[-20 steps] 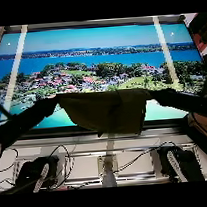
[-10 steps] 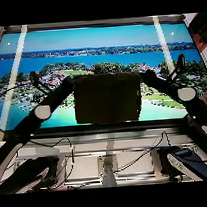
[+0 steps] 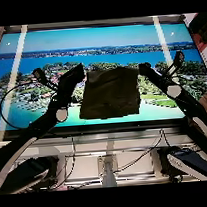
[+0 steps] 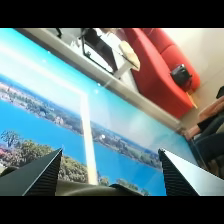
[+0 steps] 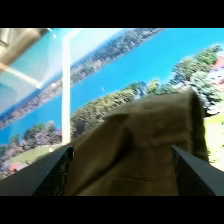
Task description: Fold the clothes and pants, and hang the long-sleeved shirts on hangers.
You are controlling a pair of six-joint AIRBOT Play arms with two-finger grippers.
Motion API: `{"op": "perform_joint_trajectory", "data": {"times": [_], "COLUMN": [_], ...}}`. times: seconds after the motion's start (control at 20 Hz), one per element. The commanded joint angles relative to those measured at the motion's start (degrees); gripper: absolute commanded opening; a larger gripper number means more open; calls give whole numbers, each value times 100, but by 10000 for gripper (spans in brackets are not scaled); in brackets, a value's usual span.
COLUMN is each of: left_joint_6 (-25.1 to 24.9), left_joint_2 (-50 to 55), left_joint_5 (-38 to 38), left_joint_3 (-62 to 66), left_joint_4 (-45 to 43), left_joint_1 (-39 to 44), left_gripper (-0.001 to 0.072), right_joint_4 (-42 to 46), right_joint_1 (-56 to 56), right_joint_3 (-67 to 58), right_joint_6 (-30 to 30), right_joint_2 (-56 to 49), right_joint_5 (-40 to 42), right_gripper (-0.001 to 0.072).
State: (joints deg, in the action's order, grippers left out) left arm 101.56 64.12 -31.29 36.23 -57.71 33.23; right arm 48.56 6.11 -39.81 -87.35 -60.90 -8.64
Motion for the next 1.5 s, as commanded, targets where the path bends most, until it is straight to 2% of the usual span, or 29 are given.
{"op": "perform_joint_trajectory", "data": {"times": [0.0,0.1,0.15,0.2,0.25,0.35,0.5,0.8,0.85,0.9,0.95,1.1,1.3,1.45], "left_joint_6": [-2,-203,-308,-304,-304,-304,-304,-302,-299,-299,-302,-302,-299,-299], "left_joint_2": [-229,-586,-791,-979,-1137,-1344,-1434,-1429,-1429,-1429,-1427,-1423,-1421,-1421], "left_joint_5": [704,2330,3351,4291,5036,5860,6072,6074,6074,6074,6074,6074,6076,6107], "left_joint_3": [2,2,2,2,2,2,2,2,2,2,2,2,2,2], "left_joint_4": [-138,-612,-1036,-1469,-1784,-2037,-2031,-2024,-2024,-2024,-2024,-2026,-2026,-2026], "left_joint_1": [-240,-619,-835,-1027,-1191,-1381,-1427,-1427,-1427,-1427,-1427,-1427,-1427,-1427], "left_gripper": [711,707,660,564,510,510,510,510,511,510,510,510,510,510], "right_joint_4": [546,813,907,990,1069,1104,1123,949,876,802,730,686,673,675], "right_joint_1": [-828,-1510,-1788,-2031,-2184,-2205,-2002,-1178,-1027,-890,-737,-284,87,83], "right_joint_3": [-7,-7,-7,-4,-4,13,87,350,350,350,352,356,356,356], "right_joint_6": [140,1117,1613,2151,2717,3812,4979,5700,5713,5711,5711,5694,5222,4732], "right_joint_2": [17,13,4,-13,-42,-90,-138,-138,-138,-138,-140,-140,-168,-466], "right_joint_5": [-1631,-3021,-3652,-4277,-4841,-5772,-6417,-6319,-6166,-5978,-5768,-5147,-4330,-4500], "right_gripper": [683,636,586,576,571,569,569,547,543,488,471,463,454,388]}}
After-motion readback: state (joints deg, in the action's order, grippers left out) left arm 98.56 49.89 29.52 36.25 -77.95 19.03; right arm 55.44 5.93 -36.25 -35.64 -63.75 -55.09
